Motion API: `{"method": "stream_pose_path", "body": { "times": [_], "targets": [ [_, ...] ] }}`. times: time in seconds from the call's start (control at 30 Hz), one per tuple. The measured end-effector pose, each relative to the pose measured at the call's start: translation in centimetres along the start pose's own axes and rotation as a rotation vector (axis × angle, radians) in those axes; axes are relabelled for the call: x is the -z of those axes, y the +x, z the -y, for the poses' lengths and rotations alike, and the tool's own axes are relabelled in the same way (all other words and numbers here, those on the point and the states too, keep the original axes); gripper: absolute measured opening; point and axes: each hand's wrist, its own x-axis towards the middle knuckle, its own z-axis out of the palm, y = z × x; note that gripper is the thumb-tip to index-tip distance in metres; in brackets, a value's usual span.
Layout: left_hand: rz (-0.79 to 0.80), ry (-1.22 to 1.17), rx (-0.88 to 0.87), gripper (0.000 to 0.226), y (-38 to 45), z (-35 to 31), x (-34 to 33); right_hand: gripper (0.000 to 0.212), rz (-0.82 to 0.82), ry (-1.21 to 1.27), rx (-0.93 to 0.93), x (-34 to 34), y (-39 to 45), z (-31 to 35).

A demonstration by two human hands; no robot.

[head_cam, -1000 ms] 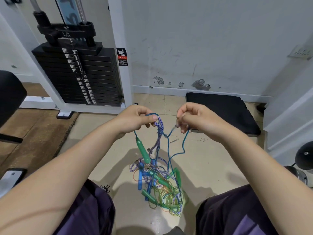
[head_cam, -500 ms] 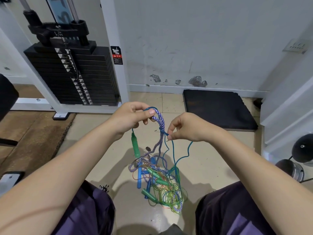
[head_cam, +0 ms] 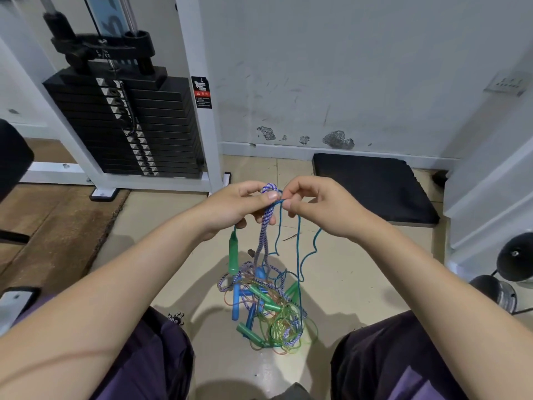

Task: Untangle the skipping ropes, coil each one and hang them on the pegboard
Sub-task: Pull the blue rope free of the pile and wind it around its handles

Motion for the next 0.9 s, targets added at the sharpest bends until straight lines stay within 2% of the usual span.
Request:
{"method": "stream_pose_path", "body": {
  "times": [0.2, 0.4, 0.57, 0.67, 0.7, 0.77, 0.83, 0.9],
  "targets": [
    [-0.068, 0.026, 0.046, 0.019, 0.0, -0.4, 0.6, 0.010, -0.176, 0.074, -0.036, 1.3, 0.2, -0.2],
    [-0.111, 0.162, 0.049, 0.024, -0.3, -0.9, 1.0, 0.012, -0.235, 0.102, -0.049, 1.0, 0.2, 0.1],
    [-0.151, 0.170, 0.030, 0.020, -0.2, -0.9, 1.5, 0.010, -0.298, 0.044, -0.100, 0.8, 0.3, -0.1],
    [-0.200, 0.459, 0.084, 0.026, -0.1, -0.2, 2.1, 0.012, -0.462, 0.146, -0.157, 2.0, 0.5, -0.2],
    [-0.217, 0.485, 0.096, 0.024, 0.0, 0.1, 2.3, 0.013, -0.502, 0.210, -0.172, 2.8, 0.6, -0.2],
    [-0.265, 0.343, 0.085, 0.018, -0.1, 0.4, 2.6, 0.008, -0.474, 0.291, -0.178, 3.9, 0.4, -0.4],
    [-0.337, 0.206, 0.047, 0.015, -0.2, 0.3, 2.7, 0.003, -0.367, 0.281, -0.178, 3.8, 0.1, -0.5],
    [-0.339, 0.087, 0.017, 0.014, -0.2, 0.2, 2.6, 0.007, -0.254, 0.247, -0.196, 2.8, 0.1, -0.4]
  ]
}}
